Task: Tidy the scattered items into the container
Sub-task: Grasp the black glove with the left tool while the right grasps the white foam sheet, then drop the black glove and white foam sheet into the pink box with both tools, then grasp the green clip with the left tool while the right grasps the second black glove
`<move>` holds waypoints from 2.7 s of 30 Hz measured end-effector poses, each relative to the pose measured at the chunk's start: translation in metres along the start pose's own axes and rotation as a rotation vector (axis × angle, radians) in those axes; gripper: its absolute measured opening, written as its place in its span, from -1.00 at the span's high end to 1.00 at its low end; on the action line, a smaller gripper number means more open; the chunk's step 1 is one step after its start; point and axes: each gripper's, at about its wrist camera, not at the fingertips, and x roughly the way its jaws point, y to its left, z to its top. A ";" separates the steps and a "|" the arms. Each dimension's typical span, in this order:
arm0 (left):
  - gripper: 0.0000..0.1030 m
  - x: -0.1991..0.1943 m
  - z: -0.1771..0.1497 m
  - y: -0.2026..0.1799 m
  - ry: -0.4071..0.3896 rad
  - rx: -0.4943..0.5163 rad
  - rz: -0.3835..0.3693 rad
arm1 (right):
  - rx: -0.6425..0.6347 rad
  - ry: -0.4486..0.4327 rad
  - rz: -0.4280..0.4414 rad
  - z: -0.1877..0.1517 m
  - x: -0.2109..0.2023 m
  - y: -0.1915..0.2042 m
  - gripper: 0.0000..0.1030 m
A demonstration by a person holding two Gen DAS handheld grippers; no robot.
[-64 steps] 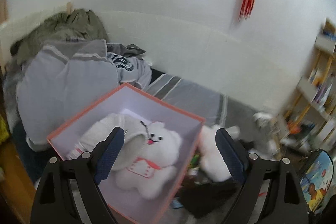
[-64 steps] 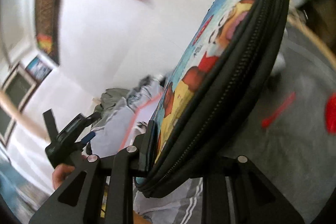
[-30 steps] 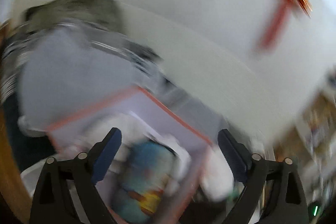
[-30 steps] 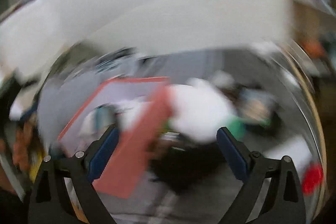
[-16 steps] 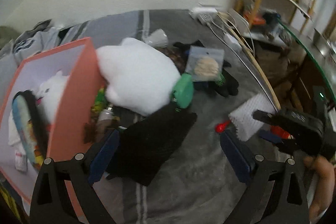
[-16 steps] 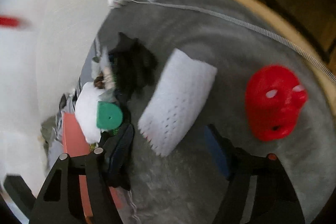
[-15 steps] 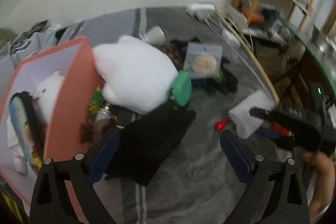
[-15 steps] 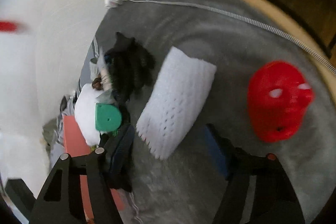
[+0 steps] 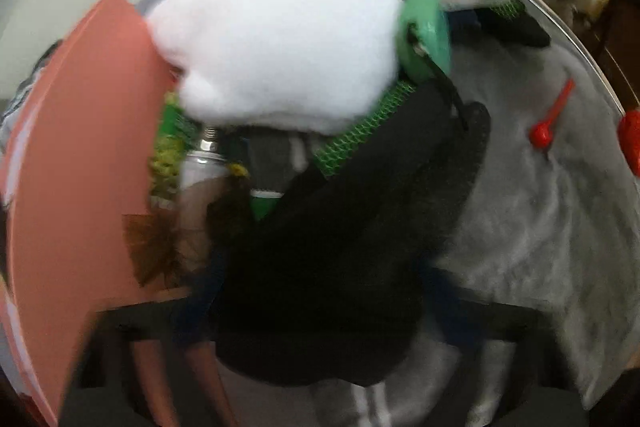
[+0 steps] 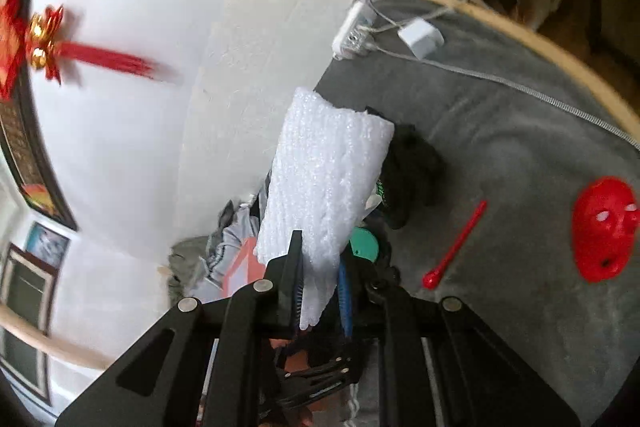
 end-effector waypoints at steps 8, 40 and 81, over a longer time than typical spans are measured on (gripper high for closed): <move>0.50 -0.062 -0.009 0.049 -0.070 -0.336 -0.351 | 0.047 0.011 0.047 -0.011 -0.007 -0.004 0.74; -0.66 -0.183 -0.130 0.275 -0.606 -0.817 0.061 | -0.863 0.485 -0.080 -0.270 0.190 0.181 -0.94; -0.66 -0.032 0.042 -0.036 -0.263 0.071 -0.107 | -0.167 0.233 -0.235 0.006 0.148 -0.039 0.81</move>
